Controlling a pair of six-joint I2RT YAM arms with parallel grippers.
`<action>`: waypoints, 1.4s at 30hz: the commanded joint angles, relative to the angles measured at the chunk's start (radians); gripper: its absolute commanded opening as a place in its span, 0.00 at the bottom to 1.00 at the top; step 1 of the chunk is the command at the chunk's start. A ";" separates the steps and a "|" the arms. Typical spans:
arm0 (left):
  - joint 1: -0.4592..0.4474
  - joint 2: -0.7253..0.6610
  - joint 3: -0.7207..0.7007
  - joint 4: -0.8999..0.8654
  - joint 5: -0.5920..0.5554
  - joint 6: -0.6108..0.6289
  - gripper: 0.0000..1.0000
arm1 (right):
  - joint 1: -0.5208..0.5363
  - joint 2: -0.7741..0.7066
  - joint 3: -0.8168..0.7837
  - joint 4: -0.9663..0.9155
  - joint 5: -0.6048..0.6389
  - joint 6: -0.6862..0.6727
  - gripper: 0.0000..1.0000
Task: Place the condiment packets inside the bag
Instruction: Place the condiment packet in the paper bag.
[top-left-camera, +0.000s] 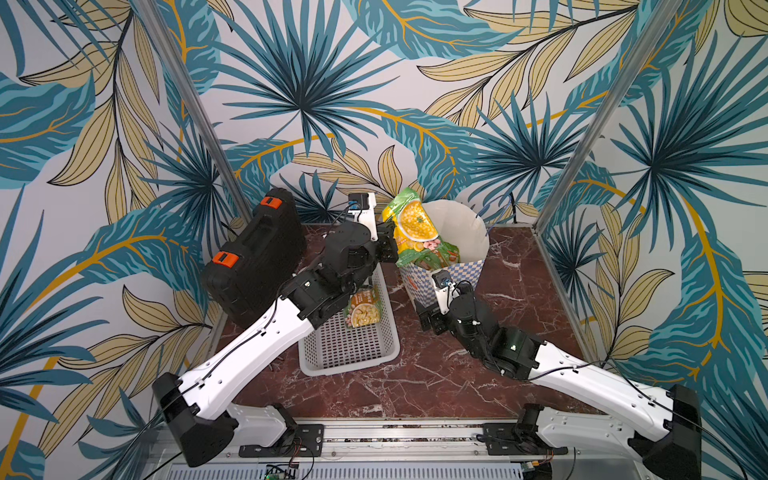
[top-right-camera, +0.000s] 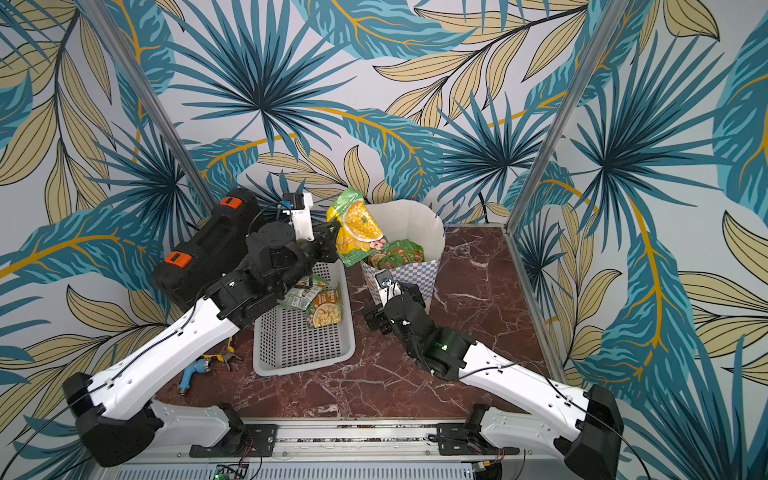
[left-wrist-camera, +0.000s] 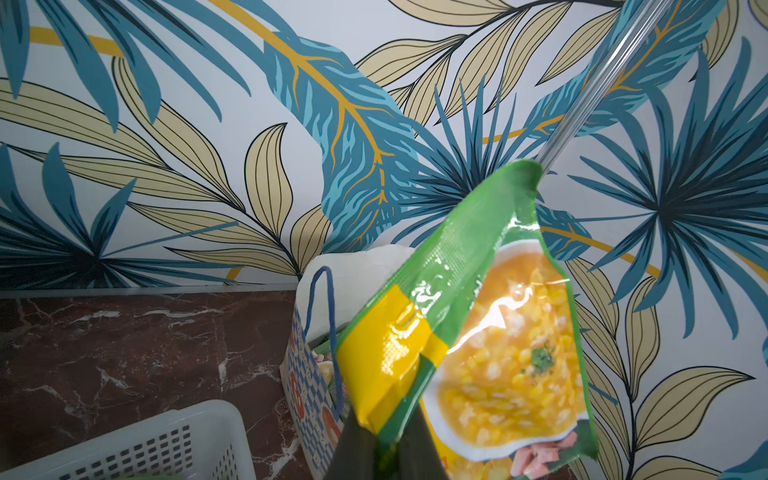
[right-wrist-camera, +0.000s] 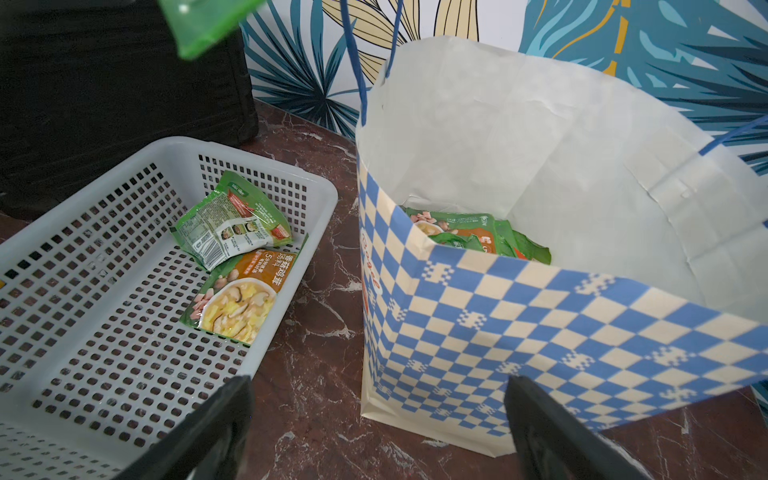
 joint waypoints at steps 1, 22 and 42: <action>-0.007 0.094 0.115 -0.002 -0.055 0.073 0.00 | 0.003 -0.024 -0.020 0.035 0.022 -0.001 1.00; -0.097 0.297 0.343 -0.201 -0.062 0.193 0.67 | 0.003 -0.013 -0.007 0.021 0.005 -0.002 0.99; -0.076 -0.203 -0.356 -0.166 -0.324 0.118 1.00 | 0.003 0.030 0.011 0.013 -0.051 0.009 1.00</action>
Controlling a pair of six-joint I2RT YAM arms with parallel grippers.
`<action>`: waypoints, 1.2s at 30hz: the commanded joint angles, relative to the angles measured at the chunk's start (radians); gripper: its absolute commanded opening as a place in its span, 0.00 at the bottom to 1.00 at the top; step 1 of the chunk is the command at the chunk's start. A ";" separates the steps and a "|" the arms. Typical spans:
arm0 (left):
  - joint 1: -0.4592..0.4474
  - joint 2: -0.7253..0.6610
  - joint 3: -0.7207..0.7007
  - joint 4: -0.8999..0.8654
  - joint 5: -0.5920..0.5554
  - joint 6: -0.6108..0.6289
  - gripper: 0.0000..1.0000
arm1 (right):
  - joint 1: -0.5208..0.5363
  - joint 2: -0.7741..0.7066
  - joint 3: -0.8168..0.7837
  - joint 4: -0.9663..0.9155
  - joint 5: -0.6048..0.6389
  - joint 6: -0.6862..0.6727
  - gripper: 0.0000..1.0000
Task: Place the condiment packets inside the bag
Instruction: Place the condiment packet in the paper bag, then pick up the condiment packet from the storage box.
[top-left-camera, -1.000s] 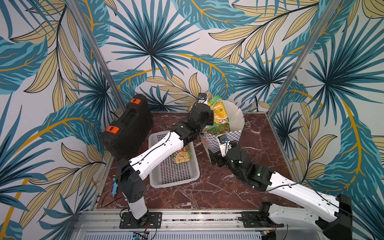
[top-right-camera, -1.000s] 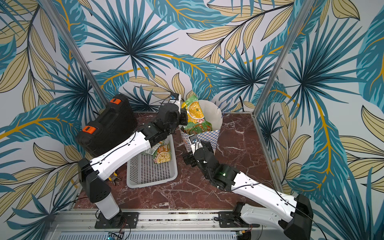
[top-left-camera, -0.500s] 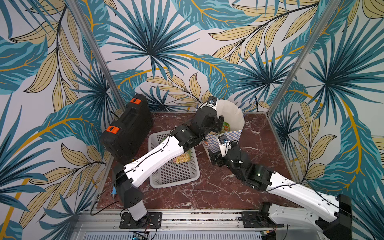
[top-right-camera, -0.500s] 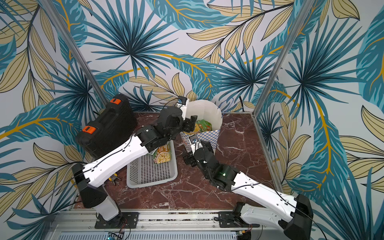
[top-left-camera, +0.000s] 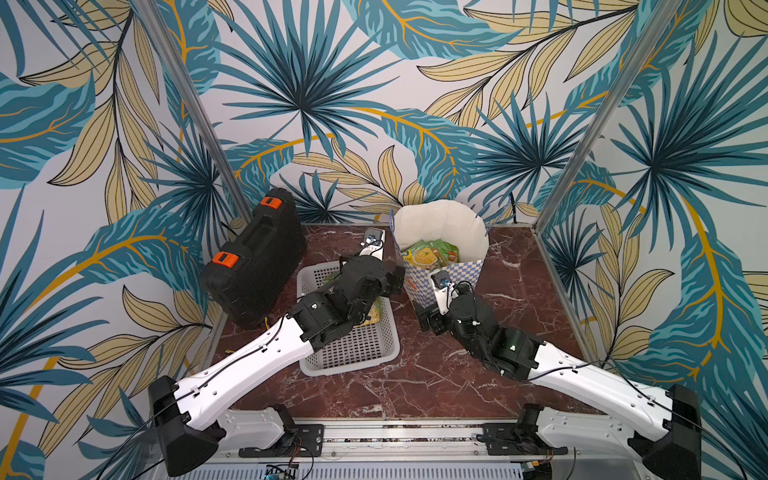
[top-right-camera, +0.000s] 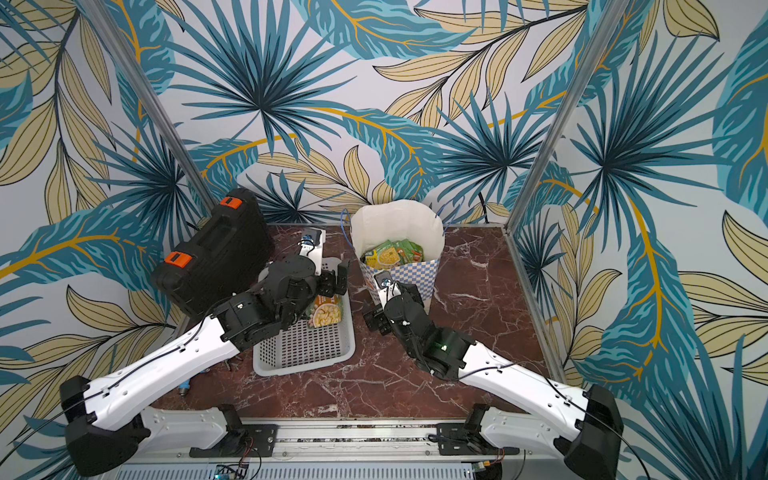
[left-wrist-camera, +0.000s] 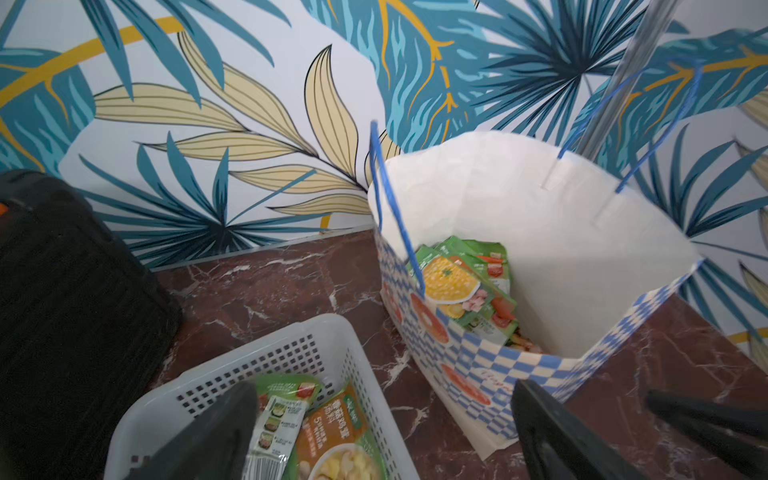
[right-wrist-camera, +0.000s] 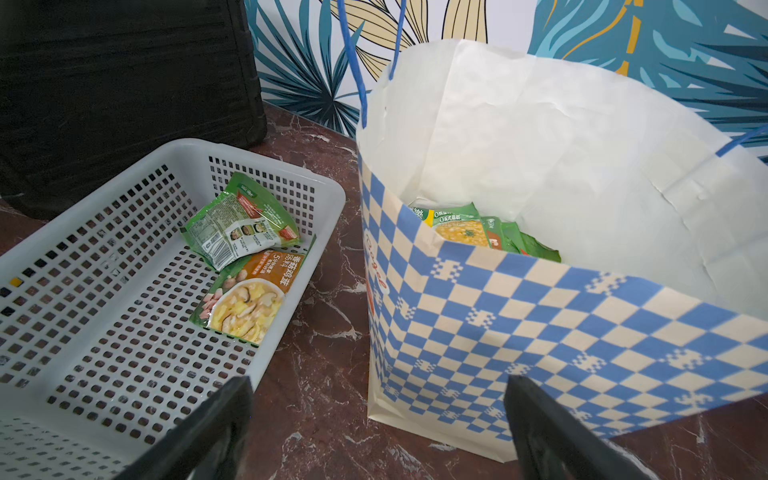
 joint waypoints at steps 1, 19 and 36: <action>0.041 -0.056 -0.089 -0.021 -0.059 -0.052 1.00 | 0.004 0.016 0.012 0.002 -0.024 0.009 1.00; 0.428 -0.214 -0.565 0.213 0.145 -0.251 1.00 | 0.034 0.215 0.175 -0.105 -0.263 0.017 0.99; 0.518 -0.373 -0.677 0.226 0.126 -0.331 1.00 | 0.046 0.782 0.684 -0.308 -0.413 0.065 0.79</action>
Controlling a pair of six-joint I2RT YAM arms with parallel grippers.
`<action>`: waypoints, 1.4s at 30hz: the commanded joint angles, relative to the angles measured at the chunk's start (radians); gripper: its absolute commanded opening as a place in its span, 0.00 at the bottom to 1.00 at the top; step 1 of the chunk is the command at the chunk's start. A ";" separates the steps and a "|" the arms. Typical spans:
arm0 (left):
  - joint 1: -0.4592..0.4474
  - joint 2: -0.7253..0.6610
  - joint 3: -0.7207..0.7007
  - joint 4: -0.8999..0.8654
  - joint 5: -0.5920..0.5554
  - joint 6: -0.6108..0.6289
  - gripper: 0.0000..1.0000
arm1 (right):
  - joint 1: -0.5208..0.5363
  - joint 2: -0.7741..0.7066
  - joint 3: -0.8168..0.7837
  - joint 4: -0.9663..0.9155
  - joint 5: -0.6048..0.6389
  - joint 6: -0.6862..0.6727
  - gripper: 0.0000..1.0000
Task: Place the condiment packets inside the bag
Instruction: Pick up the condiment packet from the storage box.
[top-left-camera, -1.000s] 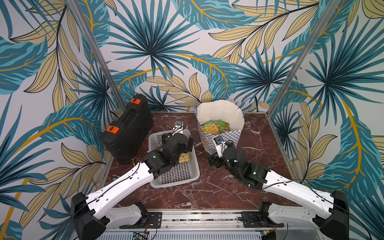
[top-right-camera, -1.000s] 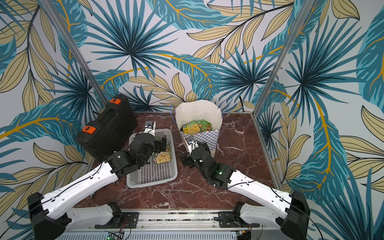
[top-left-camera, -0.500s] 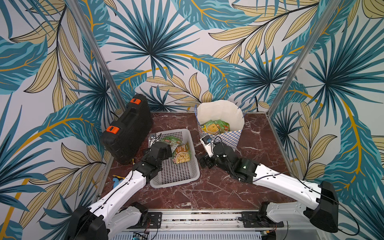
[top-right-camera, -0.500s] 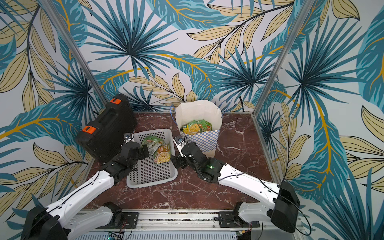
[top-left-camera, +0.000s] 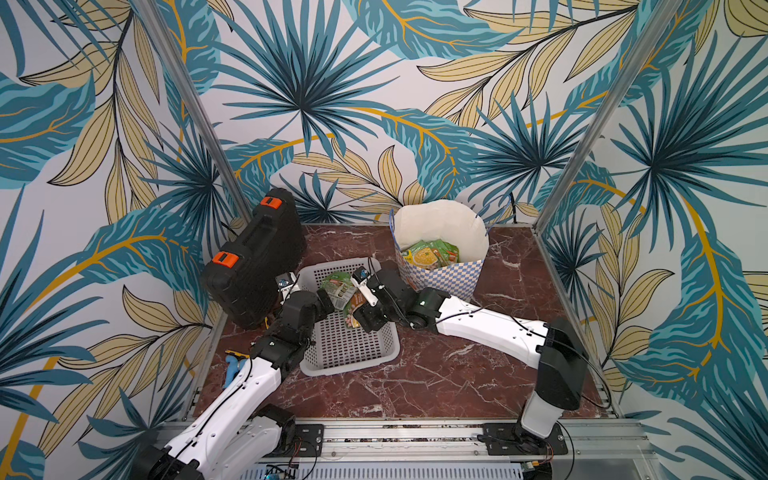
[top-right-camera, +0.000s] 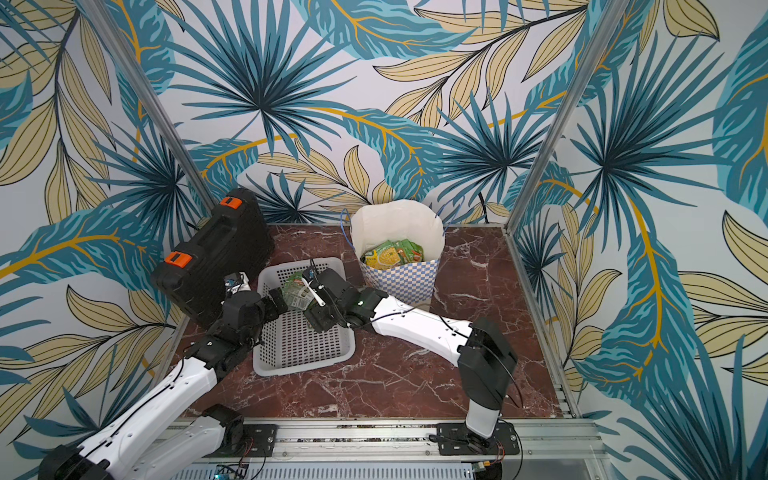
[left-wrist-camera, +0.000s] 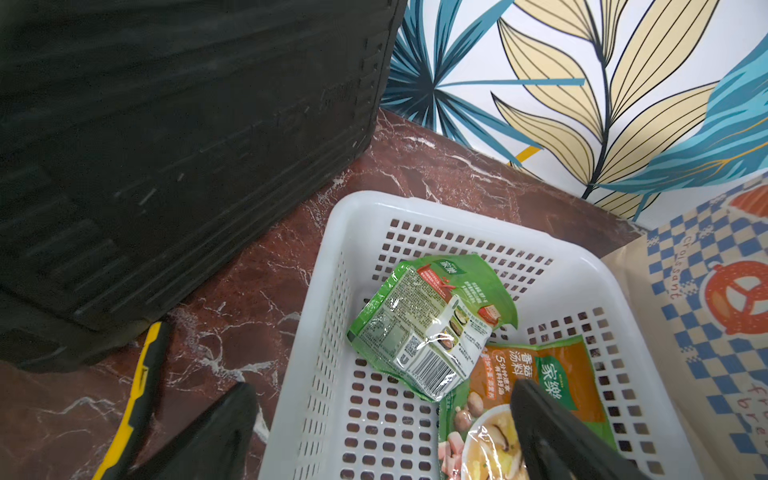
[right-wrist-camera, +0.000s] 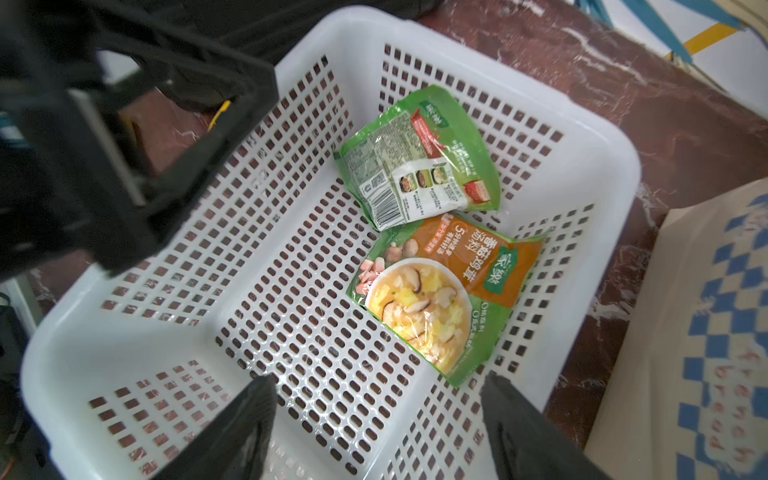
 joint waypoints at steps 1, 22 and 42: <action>0.007 -0.038 -0.036 0.018 -0.031 -0.010 1.00 | 0.005 0.092 0.084 -0.055 -0.010 -0.006 0.77; 0.008 -0.137 -0.063 0.017 -0.078 0.007 1.00 | -0.083 0.721 0.811 -0.324 -0.057 -0.121 0.66; 0.009 -0.134 -0.068 0.037 -0.062 0.013 1.00 | -0.080 0.694 0.842 -0.299 -0.059 -0.104 0.00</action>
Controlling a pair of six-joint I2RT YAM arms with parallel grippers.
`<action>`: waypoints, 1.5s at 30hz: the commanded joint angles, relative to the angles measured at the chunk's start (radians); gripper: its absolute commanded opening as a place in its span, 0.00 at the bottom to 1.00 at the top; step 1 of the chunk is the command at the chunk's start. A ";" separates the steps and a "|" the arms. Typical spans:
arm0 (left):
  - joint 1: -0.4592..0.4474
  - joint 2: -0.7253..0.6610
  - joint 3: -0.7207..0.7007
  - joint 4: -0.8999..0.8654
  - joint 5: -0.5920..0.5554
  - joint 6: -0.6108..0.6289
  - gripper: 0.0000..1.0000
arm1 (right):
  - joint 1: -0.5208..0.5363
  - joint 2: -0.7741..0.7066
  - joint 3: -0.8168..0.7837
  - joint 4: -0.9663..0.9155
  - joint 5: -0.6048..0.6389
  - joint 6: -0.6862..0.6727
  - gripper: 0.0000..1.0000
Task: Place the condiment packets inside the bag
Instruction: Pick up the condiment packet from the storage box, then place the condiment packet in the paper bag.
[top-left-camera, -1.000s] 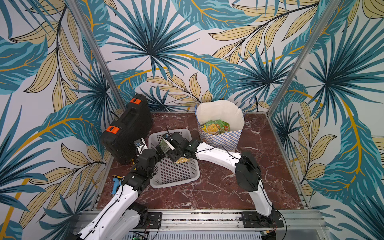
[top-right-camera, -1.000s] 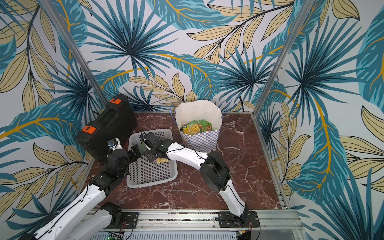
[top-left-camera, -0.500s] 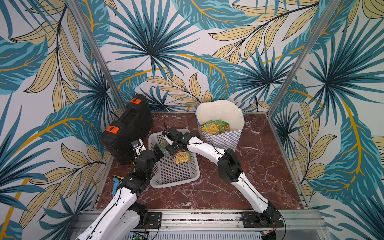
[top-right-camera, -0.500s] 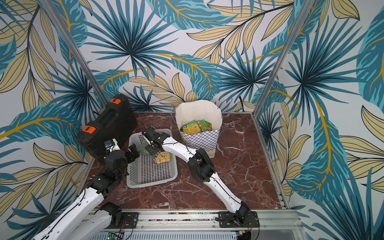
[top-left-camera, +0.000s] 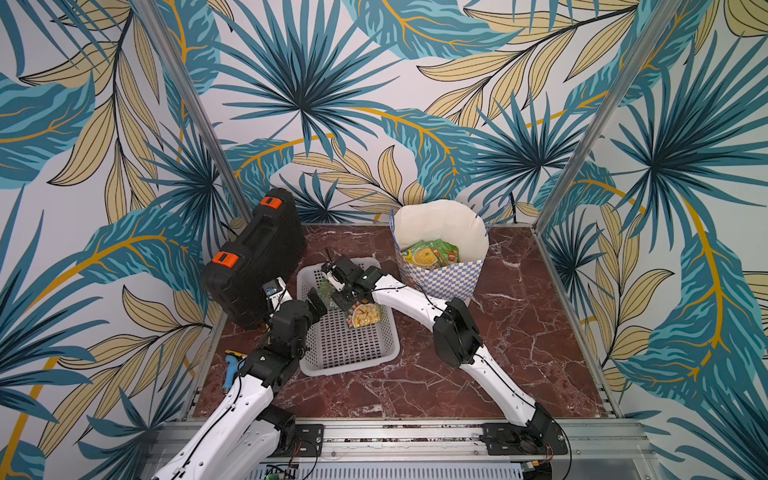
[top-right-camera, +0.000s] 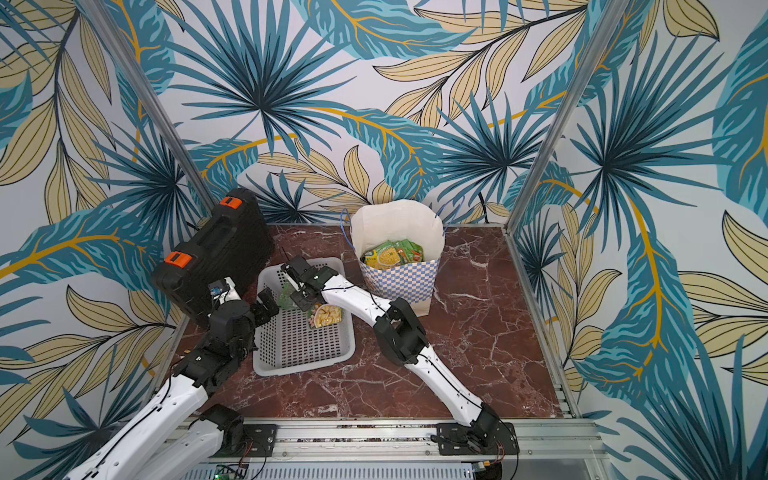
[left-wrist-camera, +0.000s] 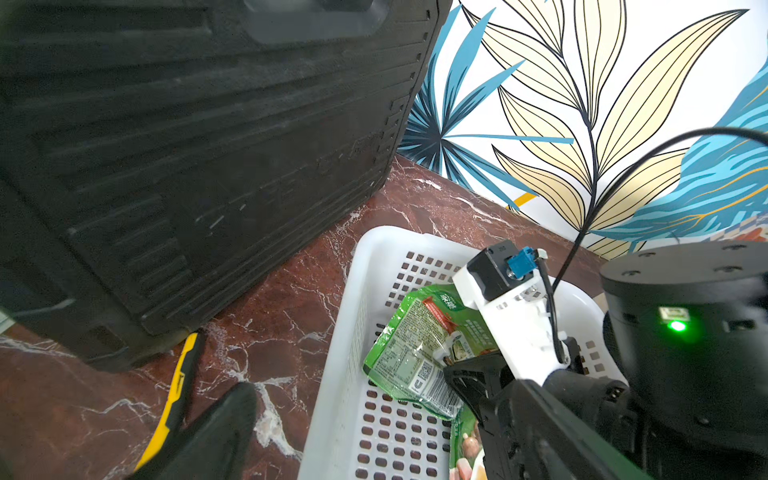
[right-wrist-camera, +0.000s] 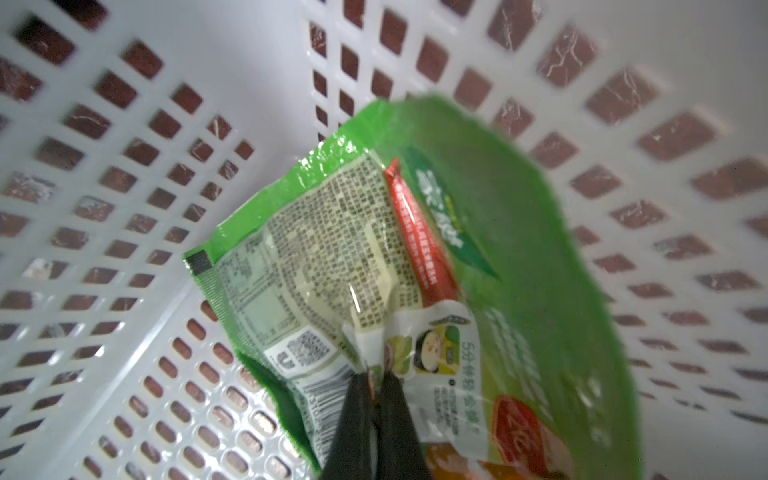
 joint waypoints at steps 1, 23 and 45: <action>0.005 -0.011 -0.022 0.031 0.003 0.011 1.00 | 0.007 -0.075 -0.029 -0.004 -0.017 0.010 0.00; 0.006 -0.106 -0.060 0.042 0.006 0.021 1.00 | 0.027 -0.751 -0.501 0.203 0.053 0.072 0.00; 0.005 -0.070 -0.065 0.072 0.042 0.025 1.00 | -0.138 -1.218 -0.831 0.228 0.245 0.169 0.00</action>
